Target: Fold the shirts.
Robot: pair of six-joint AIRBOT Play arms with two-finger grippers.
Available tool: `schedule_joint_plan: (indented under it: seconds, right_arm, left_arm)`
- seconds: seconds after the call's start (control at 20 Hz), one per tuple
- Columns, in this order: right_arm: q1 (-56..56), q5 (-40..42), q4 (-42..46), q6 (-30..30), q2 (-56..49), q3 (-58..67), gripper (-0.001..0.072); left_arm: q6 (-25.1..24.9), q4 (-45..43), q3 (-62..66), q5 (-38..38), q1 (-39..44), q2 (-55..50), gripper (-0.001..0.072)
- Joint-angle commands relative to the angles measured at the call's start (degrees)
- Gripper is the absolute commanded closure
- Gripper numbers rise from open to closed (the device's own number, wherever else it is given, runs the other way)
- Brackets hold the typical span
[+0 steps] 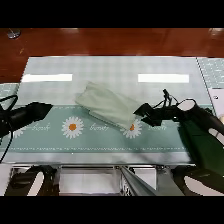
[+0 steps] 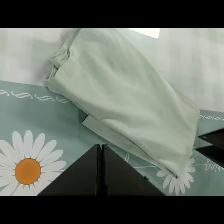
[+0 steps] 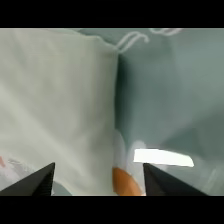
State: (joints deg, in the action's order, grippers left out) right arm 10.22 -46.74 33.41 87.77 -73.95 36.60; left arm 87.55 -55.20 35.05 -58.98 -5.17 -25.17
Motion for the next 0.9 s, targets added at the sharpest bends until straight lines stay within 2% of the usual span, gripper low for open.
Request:
schedule_joint_plan:
  seconds: [0.0, 0.05, 0.15, 0.2, 0.25, 0.45, 0.55, 0.65, 0.85]
  right_arm:
    - [4.0, -2.5, -10.3, -6.9, -10.7, 5.6, 0.0089]
    - [6.0, -3.3, -10.4, -7.0, -13.2, 8.9, 0.0138]
    - [7.1, -6.5, -10.3, -10.6, -16.8, 17.7, 0.0670]
    - [7.0, -9.0, -9.3, -12.6, -17.6, 23.2, 0.0691]
    - [7.0, -12.0, -4.8, -11.6, -17.7, 30.6, 0.0691]
    - [6.7, -24.7, 24.0, 2.8, -17.5, 63.2, 0.0691]
    - [4.8, -30.4, 32.6, 5.0, -17.5, 76.1, 0.0692]
    - [1.0, -37.1, 35.9, 7.9, -17.2, 84.8, 0.0692]
    - [-10.2, -46.3, 36.4, 11.7, -10.2, 81.6, 0.0692]
  left_arm:
    - [0.6, 0.0, 0.0, 0.0, 0.9, 0.0, 0.0685]
    - [0.6, 0.0, 0.0, 0.1, 0.9, 0.0, 0.0685]
    - [0.8, 0.0, 0.0, 0.1, 0.9, 0.0, 0.0685]
    - [0.8, 0.0, 0.0, 0.0, 0.9, 0.0, 0.0685]
    - [0.7, 0.0, 0.0, 0.1, 0.9, 0.0, 0.0685]
    - [0.7, 0.0, 0.0, 0.0, 0.9, 0.0, 0.0685]
    - [0.7, 0.0, 0.0, 0.0, 0.9, 0.0, 0.0685]
    - [0.7, 0.0, 0.0, 0.0, 0.9, 0.0, 0.0685]
    - [0.7, 0.0, 0.0, 0.0, 0.9, 0.0, 0.0685]
